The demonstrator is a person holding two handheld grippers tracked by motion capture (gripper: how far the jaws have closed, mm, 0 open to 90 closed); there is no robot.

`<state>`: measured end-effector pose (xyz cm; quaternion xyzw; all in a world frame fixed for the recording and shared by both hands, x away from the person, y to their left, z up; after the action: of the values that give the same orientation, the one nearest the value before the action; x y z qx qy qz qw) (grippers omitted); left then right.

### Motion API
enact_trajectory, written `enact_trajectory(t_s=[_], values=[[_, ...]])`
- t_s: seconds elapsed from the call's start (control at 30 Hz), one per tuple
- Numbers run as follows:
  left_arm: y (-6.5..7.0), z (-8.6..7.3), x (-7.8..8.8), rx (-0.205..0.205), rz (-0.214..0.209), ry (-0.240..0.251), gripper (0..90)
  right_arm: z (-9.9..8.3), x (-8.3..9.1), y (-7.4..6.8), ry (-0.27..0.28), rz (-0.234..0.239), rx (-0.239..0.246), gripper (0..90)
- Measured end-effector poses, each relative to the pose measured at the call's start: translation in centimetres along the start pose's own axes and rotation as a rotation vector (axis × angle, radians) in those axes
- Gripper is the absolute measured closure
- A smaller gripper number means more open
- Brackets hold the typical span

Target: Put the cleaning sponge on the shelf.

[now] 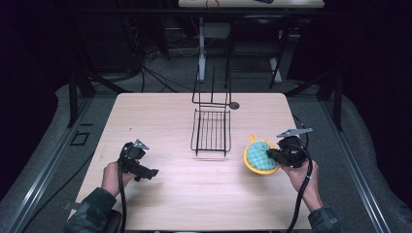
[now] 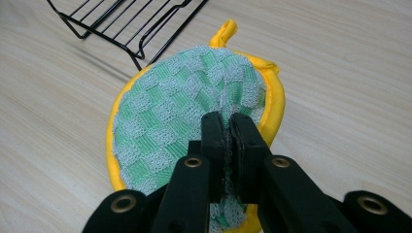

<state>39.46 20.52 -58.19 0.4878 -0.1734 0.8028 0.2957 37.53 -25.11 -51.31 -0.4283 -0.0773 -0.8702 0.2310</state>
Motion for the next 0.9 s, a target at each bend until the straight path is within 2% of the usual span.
enact_trajectory(t_s=[0.13, 0.23, 0.9], values=[[0.1, 0.0, 0.1, -0.003, 0.001, 0.001, 2.1, 0.1, -0.5, -0.1, -0.014, -0.005, 0.013, 86.9], [0.0, 0.0, 0.1, -0.003, 0.001, 0.0, 2.1, 0.3, -0.5, -0.3, -0.006, -0.001, 0.005, 86.9], [-0.1, 0.0, 0.1, 0.0, -0.003, 0.003, 2.2, 3.9, -1.1, -2.2, 0.059, 0.024, 0.043, 86.9]])
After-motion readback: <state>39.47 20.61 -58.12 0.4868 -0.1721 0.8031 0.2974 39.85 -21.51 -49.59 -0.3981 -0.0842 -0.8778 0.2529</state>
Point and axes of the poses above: each handheld gripper's, and its own axes: x roughly backward along the jaws, z roughly out of its top, y roughly to its right, the point moved 5 cm from there along -x, roughly forward along the jaws, and after that the axes turned 3 degrees about -y, right-handed, at the moved point
